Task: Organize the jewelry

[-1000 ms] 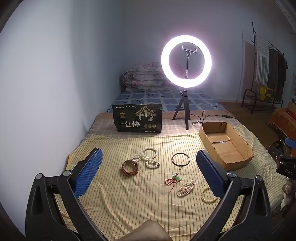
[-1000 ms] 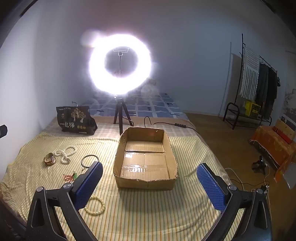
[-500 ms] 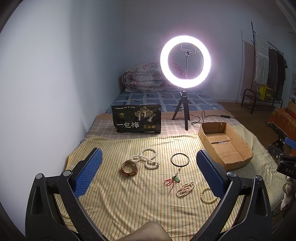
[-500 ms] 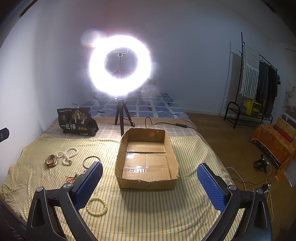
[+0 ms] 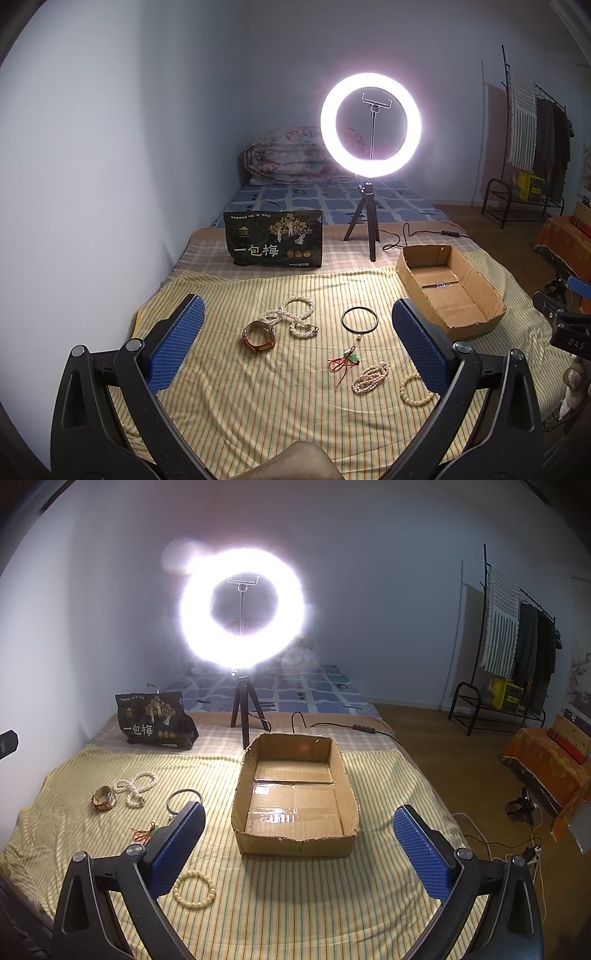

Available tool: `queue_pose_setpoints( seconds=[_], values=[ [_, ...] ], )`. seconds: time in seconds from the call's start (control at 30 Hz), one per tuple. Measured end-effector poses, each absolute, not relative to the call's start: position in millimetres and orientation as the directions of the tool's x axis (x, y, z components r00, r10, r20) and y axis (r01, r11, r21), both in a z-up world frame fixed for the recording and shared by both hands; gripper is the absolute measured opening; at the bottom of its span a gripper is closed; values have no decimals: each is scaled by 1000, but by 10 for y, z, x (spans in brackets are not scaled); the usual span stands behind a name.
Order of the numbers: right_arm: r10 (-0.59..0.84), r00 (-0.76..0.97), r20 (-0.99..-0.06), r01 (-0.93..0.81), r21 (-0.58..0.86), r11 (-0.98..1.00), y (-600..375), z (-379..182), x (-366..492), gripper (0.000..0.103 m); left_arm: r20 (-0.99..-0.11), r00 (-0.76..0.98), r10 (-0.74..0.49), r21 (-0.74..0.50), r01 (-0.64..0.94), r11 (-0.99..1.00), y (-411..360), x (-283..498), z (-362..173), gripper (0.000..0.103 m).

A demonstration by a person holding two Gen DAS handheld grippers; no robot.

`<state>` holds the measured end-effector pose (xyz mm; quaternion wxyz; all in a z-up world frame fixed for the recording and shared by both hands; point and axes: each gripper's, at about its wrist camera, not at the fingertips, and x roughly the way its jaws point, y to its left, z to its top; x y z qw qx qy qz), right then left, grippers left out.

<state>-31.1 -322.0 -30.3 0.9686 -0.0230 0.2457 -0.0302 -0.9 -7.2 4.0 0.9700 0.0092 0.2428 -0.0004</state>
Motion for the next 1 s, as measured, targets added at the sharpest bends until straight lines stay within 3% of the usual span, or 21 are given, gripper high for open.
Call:
queue_pose_setpoints(
  seconds=[1.0],
  values=[
    [-57, 869, -492, 32, -59, 998, -3221, -325, -286, 103, -469, 883, 3, 18, 6, 1000, -63, -10, 46, 103]
  ],
)
